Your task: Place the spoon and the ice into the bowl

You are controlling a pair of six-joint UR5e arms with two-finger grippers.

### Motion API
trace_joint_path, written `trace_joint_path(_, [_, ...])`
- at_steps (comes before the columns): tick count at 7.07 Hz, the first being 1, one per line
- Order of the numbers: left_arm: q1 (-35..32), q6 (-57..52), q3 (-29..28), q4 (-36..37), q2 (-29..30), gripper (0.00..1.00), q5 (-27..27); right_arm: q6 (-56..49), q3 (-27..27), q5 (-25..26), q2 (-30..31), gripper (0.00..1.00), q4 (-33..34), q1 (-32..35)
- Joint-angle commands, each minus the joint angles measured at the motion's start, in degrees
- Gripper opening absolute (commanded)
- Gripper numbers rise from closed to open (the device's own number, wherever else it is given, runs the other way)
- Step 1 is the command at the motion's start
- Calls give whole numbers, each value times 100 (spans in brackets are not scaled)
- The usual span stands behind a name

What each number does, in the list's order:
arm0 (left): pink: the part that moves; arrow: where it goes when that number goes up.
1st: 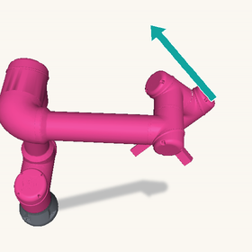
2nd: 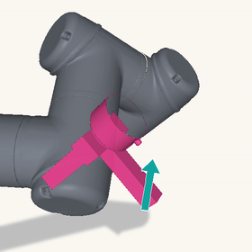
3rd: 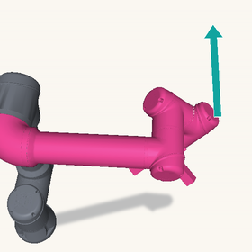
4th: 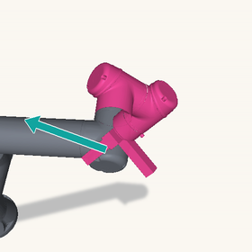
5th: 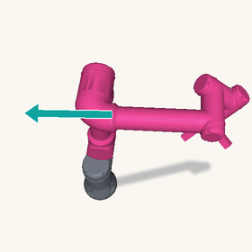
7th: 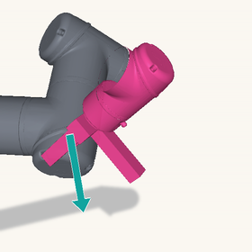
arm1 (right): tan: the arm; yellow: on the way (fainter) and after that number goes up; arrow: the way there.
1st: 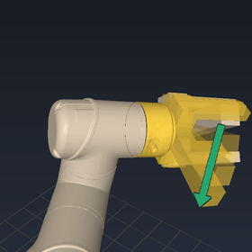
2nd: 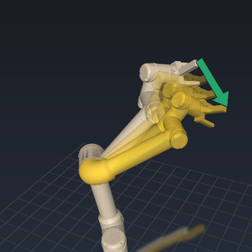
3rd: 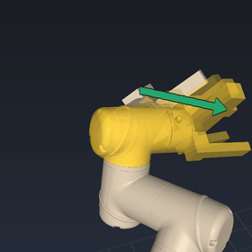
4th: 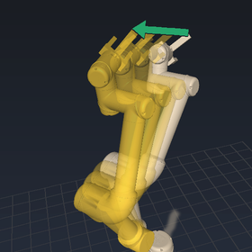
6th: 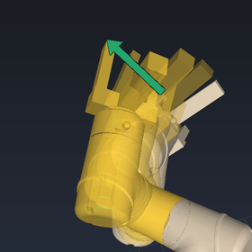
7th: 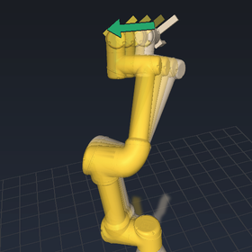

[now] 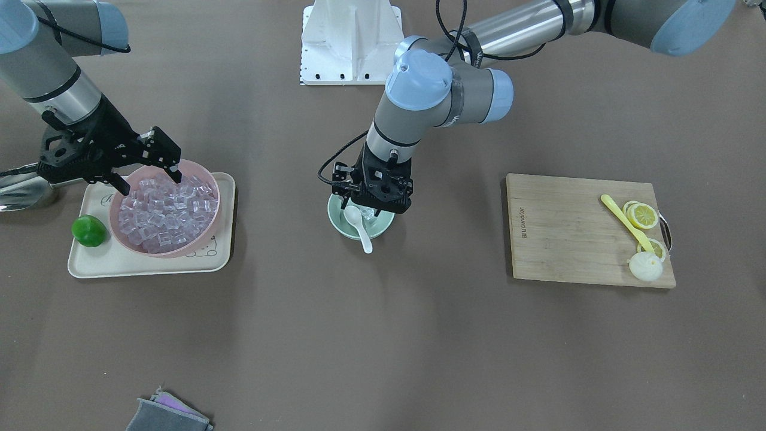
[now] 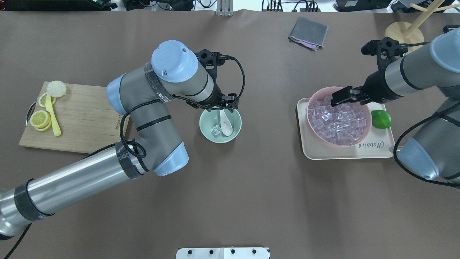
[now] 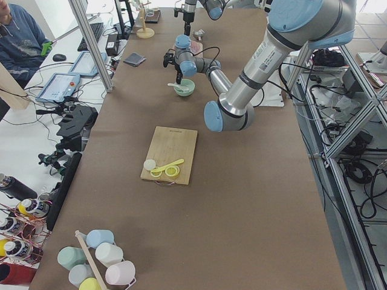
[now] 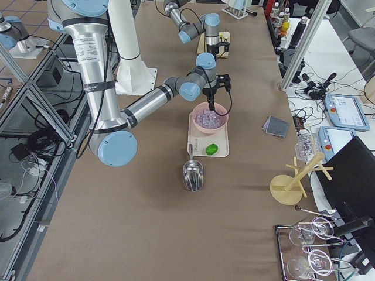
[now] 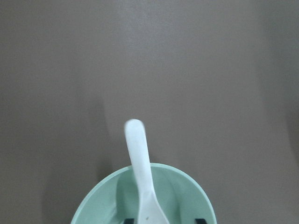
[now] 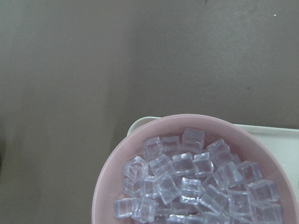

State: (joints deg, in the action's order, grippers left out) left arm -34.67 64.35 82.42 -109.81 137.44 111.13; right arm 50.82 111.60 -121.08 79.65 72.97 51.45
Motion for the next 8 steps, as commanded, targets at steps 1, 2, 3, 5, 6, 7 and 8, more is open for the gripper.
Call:
trace_joint_path(1, [-283, -106, 230, 38, -312, 98, -135, -54, 28, -125, 42, 100, 16, 224])
trace_joint_path(2, [-599, -673, 727, 169, -923, 98, -92, -350, -15, -127, 112, 100, 60, 286])
trace_joint_path(3, [-1002, -1766, 1593, 823, -1625, 98, -48, -927, -85, -135, 269, 100, 95, 557])
trace_joint_path(5, [-1890, -3187, 2538, 1733, -2418, 98, 783, -2105, -470, -921, 560, 100, 104, 1486])
trace_joint_path(6, [-2346, -3940, 2882, 1726, -3076, 98, 1075, -2737, -734, -1109, 630, 100, 104, 1856])
trace_joint_path(7, [-2925, -4966, 3111, 1717, -3883, 98, 1382, -3248, -971, -1128, 788, 100, 104, 2112])
trace_joint_path(8, [-3575, -5890, 3105, 1717, -4431, 98, 1646, -3889, -1269, -1129, 841, 100, 104, 2480])
